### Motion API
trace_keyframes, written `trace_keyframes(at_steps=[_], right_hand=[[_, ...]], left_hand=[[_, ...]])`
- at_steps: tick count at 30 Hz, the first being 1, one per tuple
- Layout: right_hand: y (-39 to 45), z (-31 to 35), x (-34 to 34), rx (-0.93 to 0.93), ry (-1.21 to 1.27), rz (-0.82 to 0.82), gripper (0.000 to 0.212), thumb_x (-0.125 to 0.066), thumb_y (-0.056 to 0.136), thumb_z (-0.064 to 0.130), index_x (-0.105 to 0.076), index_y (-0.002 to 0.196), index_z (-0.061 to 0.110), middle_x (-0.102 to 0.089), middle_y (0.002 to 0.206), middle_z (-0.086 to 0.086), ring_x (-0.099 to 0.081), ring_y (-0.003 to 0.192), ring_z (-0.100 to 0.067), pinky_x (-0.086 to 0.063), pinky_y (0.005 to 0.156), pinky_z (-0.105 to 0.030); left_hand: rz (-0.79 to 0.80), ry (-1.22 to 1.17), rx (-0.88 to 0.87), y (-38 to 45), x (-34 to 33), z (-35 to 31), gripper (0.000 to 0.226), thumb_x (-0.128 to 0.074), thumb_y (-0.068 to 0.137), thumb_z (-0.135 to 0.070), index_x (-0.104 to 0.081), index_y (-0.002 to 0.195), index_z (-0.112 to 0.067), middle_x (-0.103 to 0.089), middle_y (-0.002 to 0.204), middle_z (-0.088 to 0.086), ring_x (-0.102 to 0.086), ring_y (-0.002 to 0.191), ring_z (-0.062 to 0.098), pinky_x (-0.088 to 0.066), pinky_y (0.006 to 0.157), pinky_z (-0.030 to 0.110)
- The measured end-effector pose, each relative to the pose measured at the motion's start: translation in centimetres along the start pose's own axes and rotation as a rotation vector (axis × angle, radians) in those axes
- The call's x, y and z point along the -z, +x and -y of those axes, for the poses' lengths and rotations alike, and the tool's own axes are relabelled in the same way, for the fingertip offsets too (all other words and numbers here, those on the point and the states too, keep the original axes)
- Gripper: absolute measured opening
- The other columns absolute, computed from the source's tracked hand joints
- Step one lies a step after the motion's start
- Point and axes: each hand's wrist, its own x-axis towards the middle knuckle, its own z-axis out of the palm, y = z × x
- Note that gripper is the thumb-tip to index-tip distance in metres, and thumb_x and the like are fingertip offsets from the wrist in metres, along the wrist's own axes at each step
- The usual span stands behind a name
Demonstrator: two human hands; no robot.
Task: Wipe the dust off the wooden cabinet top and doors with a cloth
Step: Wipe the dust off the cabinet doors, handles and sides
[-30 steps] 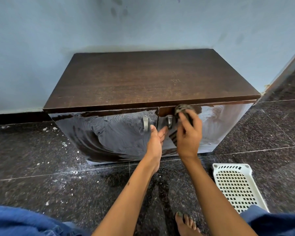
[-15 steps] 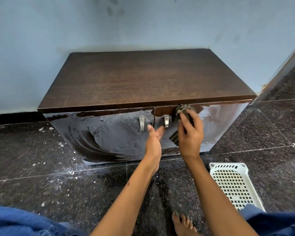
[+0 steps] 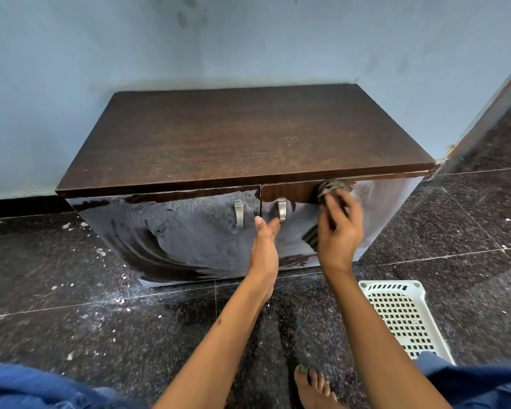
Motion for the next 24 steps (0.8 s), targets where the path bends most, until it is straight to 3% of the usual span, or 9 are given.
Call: trace_keyframes(at_steps=[2, 6, 9, 10, 13, 17, 18, 22, 24], right_hand=[[0.3, 0.2, 0.0, -0.159, 0.044, -0.084, 0.029, -0.058, 0.087, -0.008, -0.062, 0.115, -0.009, -0.053, 0.121, -0.025, -0.05, 0.116, -0.032, -0.042, 0.103, -0.041], [0.0, 0.1, 0.3, 0.071, -0.03, 0.039, 0.028, -0.06, 0.085, -0.008, -0.064, 0.113, -0.008, -0.056, 0.118, -0.025, -0.051, 0.111, -0.03, -0.04, 0.1, -0.031], [0.9, 0.1, 0.5, -0.24, 0.037, -0.133, 0.028, -0.058, 0.088, -0.006, -0.062, 0.115, -0.009, -0.053, 0.121, -0.024, -0.052, 0.116, -0.036, -0.041, 0.102, -0.035], [0.8, 0.4, 0.4, -0.231, 0.027, -0.12, 0.029, -0.059, 0.088, -0.005, -0.062, 0.116, -0.009, -0.053, 0.121, -0.024, -0.052, 0.116, -0.035, -0.041, 0.102, -0.035], [-0.2, 0.6, 0.3, 0.094, -0.041, 0.059, 0.027, -0.062, 0.085, -0.006, -0.065, 0.112, -0.008, -0.057, 0.117, -0.025, -0.051, 0.109, -0.029, -0.041, 0.099, -0.031], [0.5, 0.0, 0.3, -0.224, 0.029, -0.123, 0.028, -0.06, 0.087, -0.005, -0.064, 0.114, -0.007, -0.055, 0.121, -0.023, -0.054, 0.115, -0.035, -0.044, 0.101, -0.041], [0.4, 0.2, 0.1, -0.234, 0.024, -0.12, 0.028, -0.06, 0.087, -0.004, -0.063, 0.115, -0.007, -0.054, 0.122, -0.024, -0.054, 0.115, -0.036, -0.044, 0.101, -0.04], [-0.7, -0.2, 0.1, 0.085, -0.051, 0.084, 0.026, -0.062, 0.085, -0.007, -0.065, 0.111, -0.008, -0.057, 0.118, -0.024, -0.055, 0.109, -0.037, -0.043, 0.098, -0.035], [-0.5, -0.4, 0.1, -0.059, -0.008, 0.01, 0.026, -0.06, 0.086, -0.007, -0.065, 0.111, -0.008, -0.056, 0.119, -0.024, -0.054, 0.112, -0.037, -0.044, 0.099, -0.043]], left_hand=[[-0.002, 0.007, 0.001, 0.0, 0.0, 0.1, 0.064, -0.003, 0.099, -0.047, -0.035, 0.143, -0.014, -0.034, 0.15, 0.0, -0.026, 0.14, 0.014, -0.012, 0.113, 0.029], [-0.009, 0.011, -0.002, -0.1, -0.1, 0.1, 0.064, -0.004, 0.098, -0.048, -0.036, 0.143, -0.015, -0.034, 0.15, -0.001, -0.026, 0.141, 0.014, -0.013, 0.113, 0.028], [-0.013, 0.024, 0.0, -0.1, -0.3, 0.2, 0.064, -0.004, 0.098, -0.05, -0.036, 0.143, -0.017, -0.034, 0.15, -0.003, -0.025, 0.141, 0.014, -0.013, 0.113, 0.03], [-0.016, 0.026, 0.0, -0.2, -0.3, 0.3, 0.064, -0.004, 0.098, -0.05, -0.035, 0.143, -0.018, -0.034, 0.15, -0.003, -0.025, 0.141, 0.014, -0.013, 0.114, 0.03], [-0.021, 0.023, -0.002, -0.1, -0.3, 0.3, 0.064, -0.004, 0.098, -0.05, -0.035, 0.143, -0.019, -0.033, 0.151, -0.003, -0.024, 0.141, 0.014, -0.012, 0.114, 0.031], [-0.009, 0.03, 0.006, -0.2, -0.3, 0.3, 0.065, -0.003, 0.097, -0.051, -0.036, 0.143, -0.019, -0.032, 0.151, -0.004, -0.023, 0.142, 0.014, -0.01, 0.114, 0.032], [-0.01, 0.033, 0.003, -0.3, -0.3, 0.3, 0.065, -0.003, 0.097, -0.051, -0.036, 0.143, -0.02, -0.032, 0.151, -0.004, -0.023, 0.142, 0.014, -0.01, 0.114, 0.033], [-0.011, 0.019, -0.003, -0.2, -0.3, 0.4, 0.064, -0.003, 0.098, -0.05, -0.036, 0.143, -0.019, -0.031, 0.152, -0.004, -0.022, 0.142, 0.013, -0.011, 0.114, 0.031], [-0.007, 0.026, 0.002, -0.1, -0.2, 0.3, 0.065, -0.003, 0.097, -0.05, -0.036, 0.143, -0.019, -0.032, 0.151, -0.004, -0.023, 0.142, 0.014, -0.011, 0.114, 0.031]])
